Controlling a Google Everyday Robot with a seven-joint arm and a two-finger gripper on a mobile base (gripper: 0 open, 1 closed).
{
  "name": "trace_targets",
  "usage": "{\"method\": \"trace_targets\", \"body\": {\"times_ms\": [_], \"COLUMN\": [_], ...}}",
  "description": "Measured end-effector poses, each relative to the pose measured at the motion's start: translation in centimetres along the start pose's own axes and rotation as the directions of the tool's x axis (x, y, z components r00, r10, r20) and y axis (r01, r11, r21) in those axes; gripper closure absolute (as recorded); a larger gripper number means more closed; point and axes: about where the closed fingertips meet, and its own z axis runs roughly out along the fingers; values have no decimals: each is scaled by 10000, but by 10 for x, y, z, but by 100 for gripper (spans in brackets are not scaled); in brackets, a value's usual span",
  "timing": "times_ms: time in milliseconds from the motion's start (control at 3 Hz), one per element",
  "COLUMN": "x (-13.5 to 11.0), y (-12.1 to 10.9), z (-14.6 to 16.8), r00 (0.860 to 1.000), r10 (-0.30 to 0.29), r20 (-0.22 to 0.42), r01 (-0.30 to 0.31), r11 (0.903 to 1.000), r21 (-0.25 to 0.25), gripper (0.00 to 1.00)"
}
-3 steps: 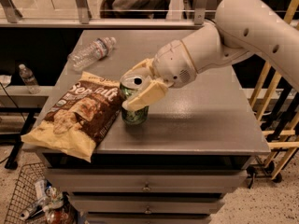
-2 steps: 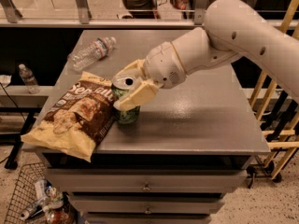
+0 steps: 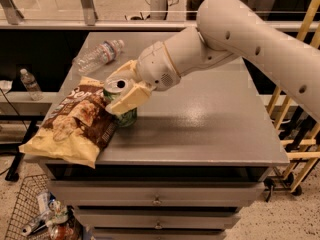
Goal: Move green can near brown chip bag
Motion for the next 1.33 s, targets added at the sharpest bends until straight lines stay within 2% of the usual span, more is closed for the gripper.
{"method": "trace_targets", "body": {"times_ms": [667, 1333], "x": [15, 13], "y": [-4, -3], "z": [21, 23], "r00": [9945, 9947], "r10": [276, 248], "r20": [1015, 999], "r01": [-272, -239], "r11": [9996, 9997], "r21": [-54, -101], "gripper": [98, 53]}}
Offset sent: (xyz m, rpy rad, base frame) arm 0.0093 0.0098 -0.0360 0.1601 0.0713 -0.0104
